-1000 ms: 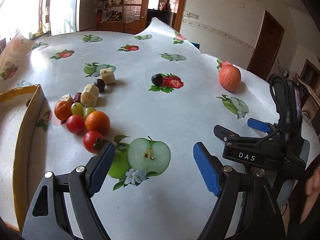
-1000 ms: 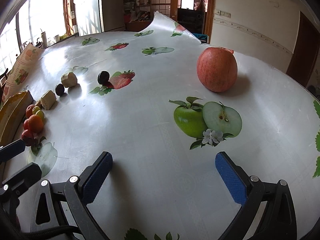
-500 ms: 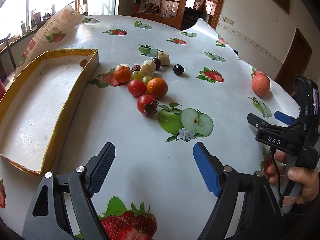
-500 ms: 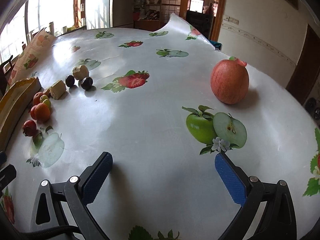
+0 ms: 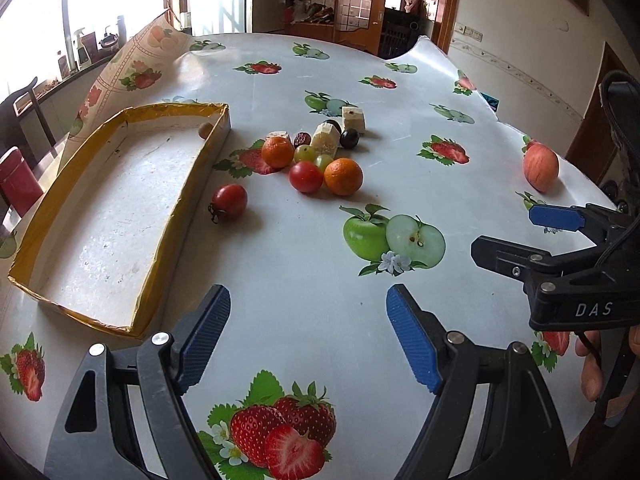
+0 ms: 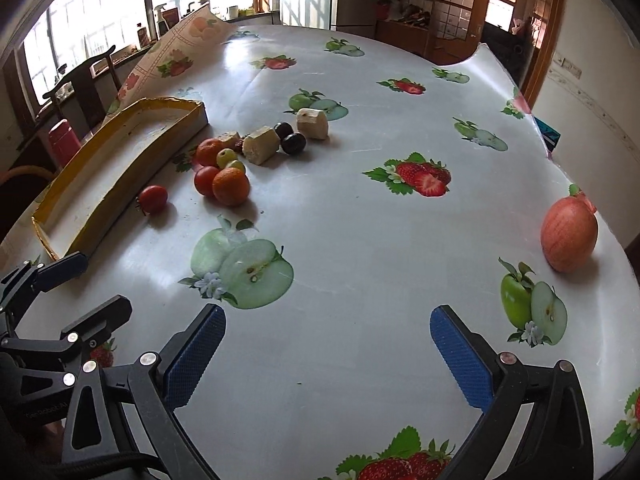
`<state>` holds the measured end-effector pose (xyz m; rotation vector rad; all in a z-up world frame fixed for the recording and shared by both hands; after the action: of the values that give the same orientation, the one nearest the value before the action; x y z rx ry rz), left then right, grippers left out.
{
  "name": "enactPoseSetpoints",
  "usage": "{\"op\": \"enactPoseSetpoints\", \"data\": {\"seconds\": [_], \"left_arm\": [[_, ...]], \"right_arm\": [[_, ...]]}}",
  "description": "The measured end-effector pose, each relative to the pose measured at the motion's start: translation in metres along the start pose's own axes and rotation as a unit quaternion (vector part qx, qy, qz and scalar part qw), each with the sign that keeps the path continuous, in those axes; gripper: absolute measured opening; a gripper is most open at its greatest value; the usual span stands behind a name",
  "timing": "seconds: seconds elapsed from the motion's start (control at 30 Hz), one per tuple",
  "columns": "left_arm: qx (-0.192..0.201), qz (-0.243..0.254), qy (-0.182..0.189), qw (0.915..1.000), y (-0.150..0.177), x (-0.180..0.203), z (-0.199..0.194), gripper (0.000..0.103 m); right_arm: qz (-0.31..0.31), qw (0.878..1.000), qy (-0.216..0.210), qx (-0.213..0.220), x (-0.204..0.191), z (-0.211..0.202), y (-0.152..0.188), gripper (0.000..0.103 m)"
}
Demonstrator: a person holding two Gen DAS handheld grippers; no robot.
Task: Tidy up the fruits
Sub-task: 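Move both tools toward the fruit pile beside the yellow tray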
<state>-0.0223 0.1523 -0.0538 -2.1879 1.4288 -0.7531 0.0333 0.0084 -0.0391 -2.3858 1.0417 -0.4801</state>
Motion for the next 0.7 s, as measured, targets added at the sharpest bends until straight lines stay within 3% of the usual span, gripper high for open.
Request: {"op": "enactPoseSetpoints", "data": {"seconds": [0.1,0.5,0.7], "left_arm": [[0.0,-0.001,-0.003,1.0,-0.002,-0.003,-0.002,0.081],[0.019,0.016,-0.042,0.9988,-0.011,-0.013,-0.01,0.081],[0.018,0.016,-0.044,0.9987,-0.012,-0.019,-0.01,0.081]], "right_arm": [[0.005,1.0,-0.024,0.004,-0.007,-0.004,-0.006,0.103],[-0.011,1.0,-0.025,0.012,-0.012,-0.007,-0.017,0.101],[-0.021,0.999,-0.023,0.012,-0.017,-0.007,-0.022,0.101]]}}
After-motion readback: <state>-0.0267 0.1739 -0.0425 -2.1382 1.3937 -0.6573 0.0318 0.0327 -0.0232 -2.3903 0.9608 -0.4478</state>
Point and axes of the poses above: each gripper's, at about its wrist camera, not at the fingertips, and z roughly the way its jaws point, x to its right, y to its underside, the point moved 8 cm from there along z, roughly the way its jaws point, and after that the axes turned 14 degrees about -z, right-handed, at the moved point
